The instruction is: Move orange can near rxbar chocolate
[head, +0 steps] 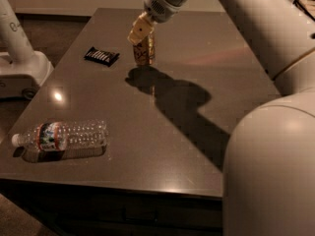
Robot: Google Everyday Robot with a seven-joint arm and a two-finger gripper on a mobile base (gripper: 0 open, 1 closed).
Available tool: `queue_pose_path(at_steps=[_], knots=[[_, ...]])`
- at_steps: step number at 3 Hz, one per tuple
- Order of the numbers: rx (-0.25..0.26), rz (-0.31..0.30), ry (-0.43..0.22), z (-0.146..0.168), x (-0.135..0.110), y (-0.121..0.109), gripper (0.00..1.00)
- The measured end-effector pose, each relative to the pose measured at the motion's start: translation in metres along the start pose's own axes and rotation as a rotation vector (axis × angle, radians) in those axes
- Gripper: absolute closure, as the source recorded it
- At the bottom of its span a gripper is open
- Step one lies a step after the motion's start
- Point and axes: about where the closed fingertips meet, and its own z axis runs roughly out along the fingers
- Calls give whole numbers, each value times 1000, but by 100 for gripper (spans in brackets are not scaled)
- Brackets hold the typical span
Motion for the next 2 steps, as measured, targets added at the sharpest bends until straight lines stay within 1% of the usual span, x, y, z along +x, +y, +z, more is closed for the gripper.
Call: queue_pose_path(at_steps=[1, 2], knots=[[-24, -34, -9, 27, -19, 9, 87], [-42, -54, -9, 49, -29, 14, 64]])
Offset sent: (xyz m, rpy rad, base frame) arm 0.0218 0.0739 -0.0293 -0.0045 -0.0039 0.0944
